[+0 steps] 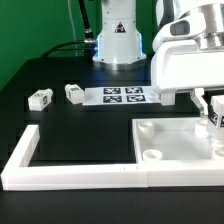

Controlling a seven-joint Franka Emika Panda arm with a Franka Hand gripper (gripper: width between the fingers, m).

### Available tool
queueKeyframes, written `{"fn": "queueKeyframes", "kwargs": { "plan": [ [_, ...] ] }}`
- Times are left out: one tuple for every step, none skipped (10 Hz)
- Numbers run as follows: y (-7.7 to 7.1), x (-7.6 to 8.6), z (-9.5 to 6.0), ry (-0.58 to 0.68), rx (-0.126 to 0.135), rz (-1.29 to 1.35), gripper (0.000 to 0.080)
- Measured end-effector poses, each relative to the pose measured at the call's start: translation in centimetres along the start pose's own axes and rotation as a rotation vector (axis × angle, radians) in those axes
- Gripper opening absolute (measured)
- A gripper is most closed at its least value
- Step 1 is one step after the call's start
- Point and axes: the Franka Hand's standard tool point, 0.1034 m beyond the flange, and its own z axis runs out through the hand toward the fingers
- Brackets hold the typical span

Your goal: Assemble square table

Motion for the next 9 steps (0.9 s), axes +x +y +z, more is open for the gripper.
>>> {"fn": "queueKeyframes", "kwargs": {
  "plan": [
    [0.1,0.1,0.1,0.001,-0.001,0.001,0.0288],
    [0.1,0.3,0.3,0.005,-0.002,0.001,0.0288],
    [0.1,0.6,0.5,0.01,-0.002,0.003,0.0288],
    [0.1,0.8,0.8,0.013,-0.003,0.01,0.0288],
    [0.1,0.7,1.3,0.01,-0.004,0.01,0.0288],
    [-0.1,0.5,1.8,0.005,-0.003,0.009,0.0288],
    [-0.1,0.4,1.9,0.002,-0.002,0.008,0.0288],
    [-0.2,0.1,2.0,-0.001,-0.002,0.008,0.0288],
    [-0.2,0.1,2.1,0.008,-0.006,0.013,0.0288]
  ]
}}
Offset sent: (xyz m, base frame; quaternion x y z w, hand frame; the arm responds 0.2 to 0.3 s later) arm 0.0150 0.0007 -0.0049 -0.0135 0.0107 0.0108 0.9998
